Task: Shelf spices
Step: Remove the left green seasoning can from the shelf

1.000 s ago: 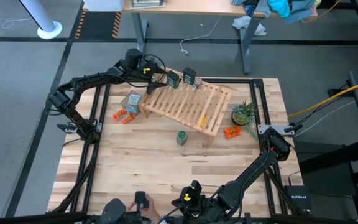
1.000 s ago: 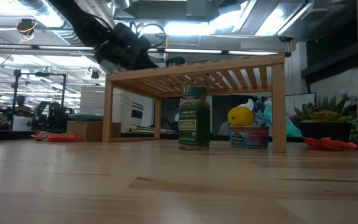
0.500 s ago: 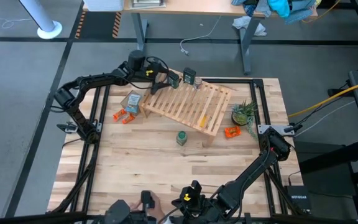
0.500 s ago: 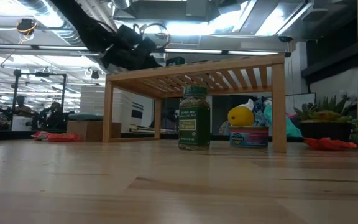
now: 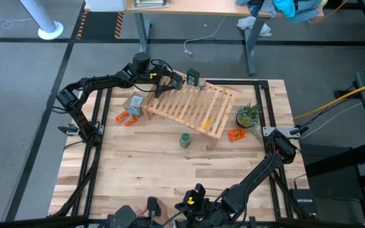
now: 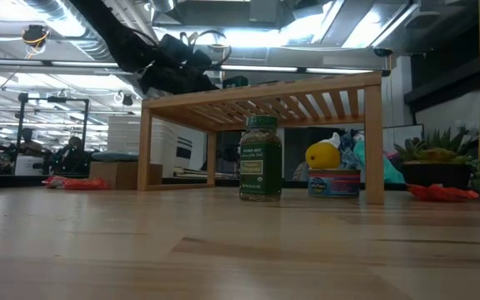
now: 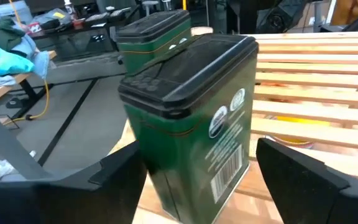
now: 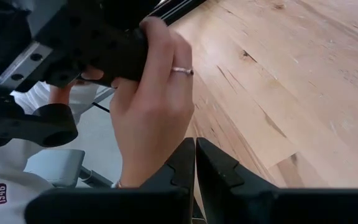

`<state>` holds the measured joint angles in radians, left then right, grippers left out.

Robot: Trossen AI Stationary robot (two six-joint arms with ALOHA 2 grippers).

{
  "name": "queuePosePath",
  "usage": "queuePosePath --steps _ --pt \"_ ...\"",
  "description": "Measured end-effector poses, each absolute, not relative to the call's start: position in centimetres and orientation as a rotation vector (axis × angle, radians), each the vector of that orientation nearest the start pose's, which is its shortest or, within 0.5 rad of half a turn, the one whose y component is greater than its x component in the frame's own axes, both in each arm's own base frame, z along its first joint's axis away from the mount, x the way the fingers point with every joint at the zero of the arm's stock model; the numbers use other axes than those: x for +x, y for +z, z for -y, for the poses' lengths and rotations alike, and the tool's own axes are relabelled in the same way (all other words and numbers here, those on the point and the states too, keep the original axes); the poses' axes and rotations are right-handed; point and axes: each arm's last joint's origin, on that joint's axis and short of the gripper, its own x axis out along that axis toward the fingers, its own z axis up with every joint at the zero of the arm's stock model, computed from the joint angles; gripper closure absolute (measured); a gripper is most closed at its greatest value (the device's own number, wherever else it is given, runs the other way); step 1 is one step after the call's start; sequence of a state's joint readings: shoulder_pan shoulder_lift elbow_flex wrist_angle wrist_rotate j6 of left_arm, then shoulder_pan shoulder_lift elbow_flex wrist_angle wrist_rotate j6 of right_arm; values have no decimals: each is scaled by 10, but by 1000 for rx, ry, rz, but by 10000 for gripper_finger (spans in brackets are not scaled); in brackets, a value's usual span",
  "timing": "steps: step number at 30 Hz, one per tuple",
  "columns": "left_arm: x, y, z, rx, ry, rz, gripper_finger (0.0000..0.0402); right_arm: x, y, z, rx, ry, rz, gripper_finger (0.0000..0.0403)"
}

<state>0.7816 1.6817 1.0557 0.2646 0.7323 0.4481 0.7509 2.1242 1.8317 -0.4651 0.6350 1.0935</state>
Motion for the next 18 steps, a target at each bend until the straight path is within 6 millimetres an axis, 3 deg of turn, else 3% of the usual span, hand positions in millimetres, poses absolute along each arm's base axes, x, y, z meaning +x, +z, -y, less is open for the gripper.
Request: queuePosePath --steps 8,16,18 --pt "275 239 -243 136 -10 -272 189 360 252 -313 577 -210 -558 381" --pt "274 236 -242 85 -15 -294 292 360 252 -313 577 -210 -558 381" --pt "274 236 -242 71 -15 -294 299 360 252 -313 577 -210 -558 381"
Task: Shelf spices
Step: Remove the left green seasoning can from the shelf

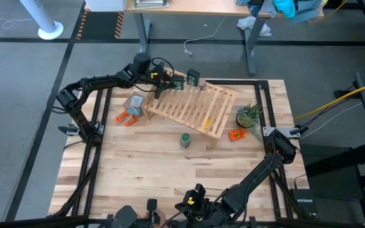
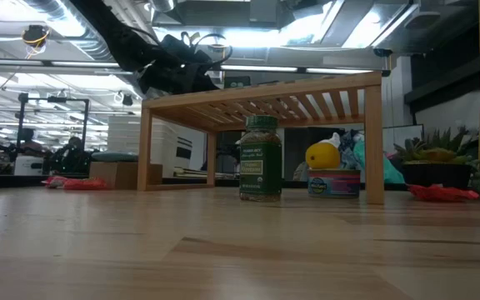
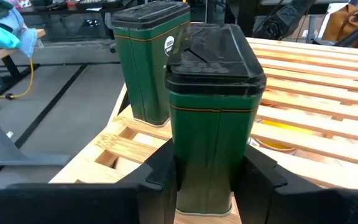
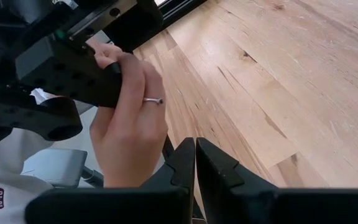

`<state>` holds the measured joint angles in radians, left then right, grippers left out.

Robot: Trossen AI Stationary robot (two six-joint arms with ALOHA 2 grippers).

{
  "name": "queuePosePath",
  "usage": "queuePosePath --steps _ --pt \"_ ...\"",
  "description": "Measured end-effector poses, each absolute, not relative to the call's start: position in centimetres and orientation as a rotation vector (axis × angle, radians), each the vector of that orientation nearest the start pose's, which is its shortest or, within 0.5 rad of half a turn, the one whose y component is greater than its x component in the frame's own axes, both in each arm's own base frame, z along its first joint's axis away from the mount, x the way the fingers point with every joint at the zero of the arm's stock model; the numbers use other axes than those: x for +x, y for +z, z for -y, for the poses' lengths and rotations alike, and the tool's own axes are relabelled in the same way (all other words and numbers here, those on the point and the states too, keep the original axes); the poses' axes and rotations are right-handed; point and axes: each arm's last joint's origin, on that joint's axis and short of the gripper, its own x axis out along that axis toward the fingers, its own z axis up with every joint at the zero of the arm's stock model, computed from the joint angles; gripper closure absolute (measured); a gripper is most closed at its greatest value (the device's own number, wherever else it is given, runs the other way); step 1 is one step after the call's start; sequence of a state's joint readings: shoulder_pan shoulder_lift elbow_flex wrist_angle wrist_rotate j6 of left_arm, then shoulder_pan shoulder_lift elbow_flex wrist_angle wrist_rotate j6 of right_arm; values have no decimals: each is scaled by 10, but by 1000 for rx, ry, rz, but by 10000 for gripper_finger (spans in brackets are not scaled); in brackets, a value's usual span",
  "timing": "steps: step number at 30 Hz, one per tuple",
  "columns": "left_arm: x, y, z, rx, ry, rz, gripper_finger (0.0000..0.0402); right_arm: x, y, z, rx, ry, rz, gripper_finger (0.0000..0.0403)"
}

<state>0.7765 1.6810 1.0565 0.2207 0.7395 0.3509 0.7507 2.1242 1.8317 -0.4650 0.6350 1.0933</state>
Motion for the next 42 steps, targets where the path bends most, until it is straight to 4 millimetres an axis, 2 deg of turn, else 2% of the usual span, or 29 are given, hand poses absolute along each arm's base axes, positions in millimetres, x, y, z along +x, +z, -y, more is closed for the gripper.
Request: queuePosePath --steps 6,11,17,24,30,35,42 --pt "272 237 -239 21 -44 -304 299 360 252 -313 577 -210 -558 381" --pt "263 250 -224 23 -78 -351 299 360 252 -313 577 -210 -558 381" --pt "246 280 -188 55 -121 -405 299 360 252 -313 578 -208 -559 381" --pt "220 286 -126 126 -96 -428 299 359 251 -315 595 -156 -614 381" --pt "186 279 -79 121 -27 -319 299 356 251 -320 610 -98 -668 381" --pt "162 263 -53 70 20 -236 299 350 251 -327 606 -75 -680 381" --pt "159 228 -32 -19 53 -242 299 342 250 -335 605 -40 -710 381"
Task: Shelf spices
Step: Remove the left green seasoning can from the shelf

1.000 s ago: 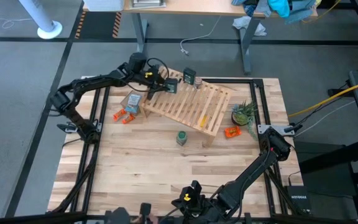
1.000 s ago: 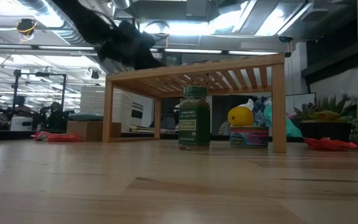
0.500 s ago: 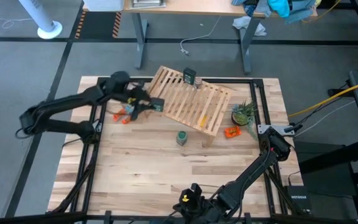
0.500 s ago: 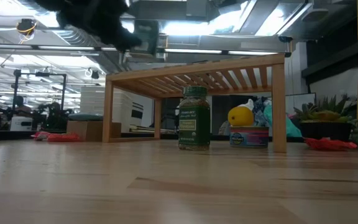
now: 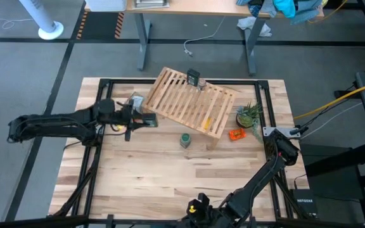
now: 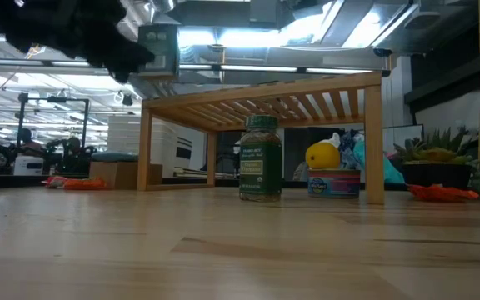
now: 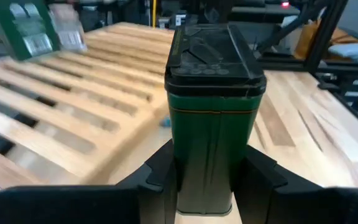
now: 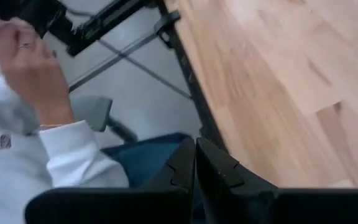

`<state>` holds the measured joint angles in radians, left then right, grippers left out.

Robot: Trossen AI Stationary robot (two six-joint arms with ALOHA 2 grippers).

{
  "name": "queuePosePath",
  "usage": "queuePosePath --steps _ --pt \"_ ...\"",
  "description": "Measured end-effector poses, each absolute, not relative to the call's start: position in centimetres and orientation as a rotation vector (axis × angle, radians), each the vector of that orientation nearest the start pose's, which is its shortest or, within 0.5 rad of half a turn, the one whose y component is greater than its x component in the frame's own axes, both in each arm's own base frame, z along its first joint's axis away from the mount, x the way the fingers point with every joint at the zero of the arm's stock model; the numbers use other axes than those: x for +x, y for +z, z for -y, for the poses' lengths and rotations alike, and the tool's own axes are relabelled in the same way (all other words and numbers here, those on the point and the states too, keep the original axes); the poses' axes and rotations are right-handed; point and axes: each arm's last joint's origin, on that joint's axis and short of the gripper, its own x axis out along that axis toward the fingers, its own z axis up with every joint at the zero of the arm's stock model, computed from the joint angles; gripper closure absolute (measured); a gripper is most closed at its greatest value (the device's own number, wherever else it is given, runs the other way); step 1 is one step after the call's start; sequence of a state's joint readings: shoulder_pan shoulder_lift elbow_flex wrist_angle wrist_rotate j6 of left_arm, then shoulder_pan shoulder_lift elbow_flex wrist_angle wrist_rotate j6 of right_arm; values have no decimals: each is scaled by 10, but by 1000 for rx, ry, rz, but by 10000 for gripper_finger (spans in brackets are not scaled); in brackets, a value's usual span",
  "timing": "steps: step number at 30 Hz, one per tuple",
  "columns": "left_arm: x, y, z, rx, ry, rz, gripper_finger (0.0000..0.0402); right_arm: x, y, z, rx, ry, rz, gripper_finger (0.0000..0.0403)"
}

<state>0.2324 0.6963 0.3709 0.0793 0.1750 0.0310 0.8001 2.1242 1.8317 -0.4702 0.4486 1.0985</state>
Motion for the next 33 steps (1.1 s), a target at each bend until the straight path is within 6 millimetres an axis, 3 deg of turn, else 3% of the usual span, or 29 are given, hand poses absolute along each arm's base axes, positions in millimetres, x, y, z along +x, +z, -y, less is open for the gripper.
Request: queuePosePath --steps 16,28,33 --pt "151 164 7 -107 2 -258 299 341 249 -337 632 51 -798 381" --pt "151 157 15 -166 23 -280 299 341 253 -342 662 96 -784 381" --pt "154 149 18 -164 11 -332 299 334 276 -336 685 119 -764 382"
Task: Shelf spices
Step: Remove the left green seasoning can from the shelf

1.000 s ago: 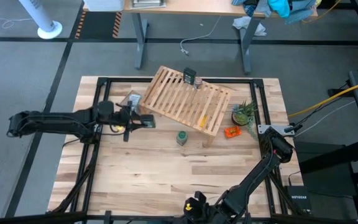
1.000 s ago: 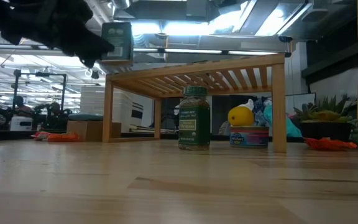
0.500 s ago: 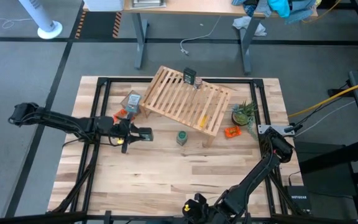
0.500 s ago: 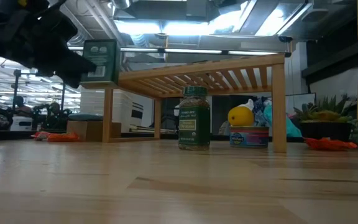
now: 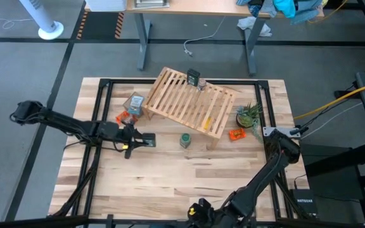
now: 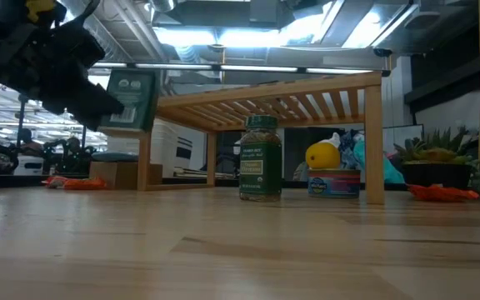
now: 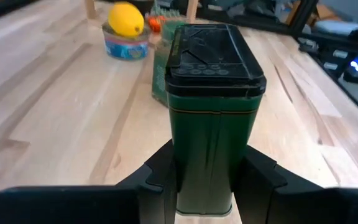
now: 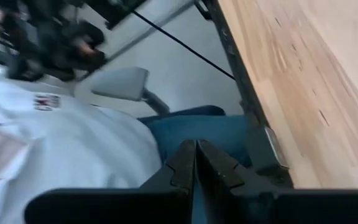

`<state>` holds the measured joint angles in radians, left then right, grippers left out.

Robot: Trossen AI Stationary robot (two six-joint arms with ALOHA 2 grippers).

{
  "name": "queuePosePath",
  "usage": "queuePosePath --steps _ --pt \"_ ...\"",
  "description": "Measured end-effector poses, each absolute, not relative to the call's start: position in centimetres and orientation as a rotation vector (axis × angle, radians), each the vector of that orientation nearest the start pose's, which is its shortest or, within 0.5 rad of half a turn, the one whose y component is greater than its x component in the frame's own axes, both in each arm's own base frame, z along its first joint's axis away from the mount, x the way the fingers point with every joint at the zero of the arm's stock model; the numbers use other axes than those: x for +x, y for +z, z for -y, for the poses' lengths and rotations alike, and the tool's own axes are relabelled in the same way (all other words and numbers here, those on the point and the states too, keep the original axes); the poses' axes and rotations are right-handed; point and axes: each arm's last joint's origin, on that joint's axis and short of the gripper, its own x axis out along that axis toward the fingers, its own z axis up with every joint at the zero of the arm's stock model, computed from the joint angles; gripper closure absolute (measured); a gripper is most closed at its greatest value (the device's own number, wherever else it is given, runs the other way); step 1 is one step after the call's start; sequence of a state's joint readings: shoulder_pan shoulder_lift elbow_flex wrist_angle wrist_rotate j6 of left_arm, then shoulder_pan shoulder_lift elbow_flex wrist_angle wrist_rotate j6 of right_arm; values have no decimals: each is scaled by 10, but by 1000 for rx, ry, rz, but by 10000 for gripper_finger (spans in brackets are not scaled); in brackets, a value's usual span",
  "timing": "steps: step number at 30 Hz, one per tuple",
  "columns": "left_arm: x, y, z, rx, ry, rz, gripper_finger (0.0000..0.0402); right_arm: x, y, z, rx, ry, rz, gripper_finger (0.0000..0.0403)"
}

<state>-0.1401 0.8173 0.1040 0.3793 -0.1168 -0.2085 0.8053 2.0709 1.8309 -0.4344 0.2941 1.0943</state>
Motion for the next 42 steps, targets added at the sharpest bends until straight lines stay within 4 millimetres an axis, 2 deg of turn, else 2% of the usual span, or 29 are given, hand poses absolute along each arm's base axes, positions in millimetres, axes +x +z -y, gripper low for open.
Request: queuePosePath --steps 9,17,23,42 --pt "167 141 22 -67 -14 -321 299 300 367 -300 797 212 -632 381" --pt "174 135 23 30 -29 -321 299 280 407 -278 857 259 -556 381" --pt "182 130 17 74 -6 -299 299 276 415 -274 868 268 -542 381" --pt "212 94 2 5 -172 -232 299 276 414 -274 863 265 -548 382"
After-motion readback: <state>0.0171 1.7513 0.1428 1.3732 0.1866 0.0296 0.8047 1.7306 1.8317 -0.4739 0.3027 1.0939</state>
